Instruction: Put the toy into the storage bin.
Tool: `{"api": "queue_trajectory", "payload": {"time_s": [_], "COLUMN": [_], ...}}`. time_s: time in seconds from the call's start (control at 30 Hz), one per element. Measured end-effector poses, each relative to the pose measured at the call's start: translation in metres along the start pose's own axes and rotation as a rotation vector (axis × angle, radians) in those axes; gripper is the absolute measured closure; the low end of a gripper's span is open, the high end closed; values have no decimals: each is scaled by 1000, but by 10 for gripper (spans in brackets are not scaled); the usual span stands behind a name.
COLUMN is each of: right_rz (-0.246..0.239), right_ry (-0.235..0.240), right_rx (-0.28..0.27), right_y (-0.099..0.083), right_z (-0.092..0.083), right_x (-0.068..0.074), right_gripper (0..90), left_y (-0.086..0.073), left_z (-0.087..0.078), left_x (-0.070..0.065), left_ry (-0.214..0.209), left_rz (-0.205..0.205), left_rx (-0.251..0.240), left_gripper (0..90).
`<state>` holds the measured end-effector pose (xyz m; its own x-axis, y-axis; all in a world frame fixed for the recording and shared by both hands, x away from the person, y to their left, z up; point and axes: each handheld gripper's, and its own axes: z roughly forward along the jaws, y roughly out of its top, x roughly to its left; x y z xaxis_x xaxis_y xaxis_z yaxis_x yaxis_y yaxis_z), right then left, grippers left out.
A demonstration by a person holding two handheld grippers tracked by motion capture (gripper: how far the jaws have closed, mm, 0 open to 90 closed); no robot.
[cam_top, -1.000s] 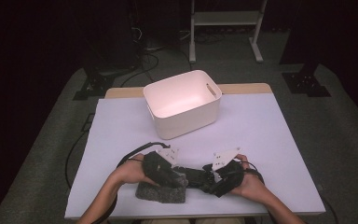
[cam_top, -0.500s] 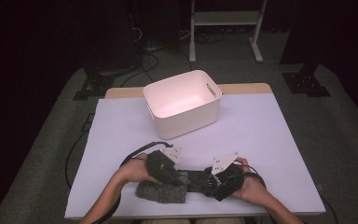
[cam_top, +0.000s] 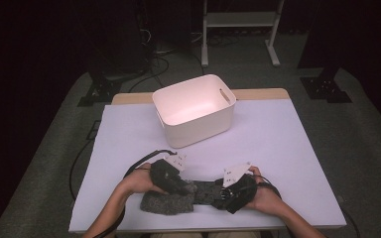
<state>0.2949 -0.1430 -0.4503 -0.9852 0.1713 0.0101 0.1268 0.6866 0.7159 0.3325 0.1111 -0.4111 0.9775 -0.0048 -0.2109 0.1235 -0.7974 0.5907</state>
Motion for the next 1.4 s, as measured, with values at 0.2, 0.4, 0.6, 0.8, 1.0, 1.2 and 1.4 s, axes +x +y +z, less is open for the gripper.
{"api": "queue_trajectory", "payload": {"time_s": [0.2,0.4,0.6,0.8,1.0,1.2,1.4], "right_rz": [-22,2,-3,12,14,13,9], "right_ry": [-6,12,7,15,16,20,18], "right_rx": [14,15,14,10,11,7,9], "right_y": [7,6,5,3,3,2,1], "right_z": [4,4,4,5,5,6,6], "right_x": [-2,-6,-5,-6,-6,-7,-7], "right_gripper": [239,236,237,237,237,238,238], "left_y": [27,29,8,-17,-30,-17,2], "left_z": [15,15,1,-16,-18,-11,0], "left_x": [-4,-7,-8,-8,-8,-8,-8], "left_ry": [-21,2,39,101,111,89,65], "left_rz": [66,84,53,33,68,93,137], "left_rx": [13,44,45,35,-17,-32,-20], "left_gripper": [748,747,747,748,763,761,759]}}
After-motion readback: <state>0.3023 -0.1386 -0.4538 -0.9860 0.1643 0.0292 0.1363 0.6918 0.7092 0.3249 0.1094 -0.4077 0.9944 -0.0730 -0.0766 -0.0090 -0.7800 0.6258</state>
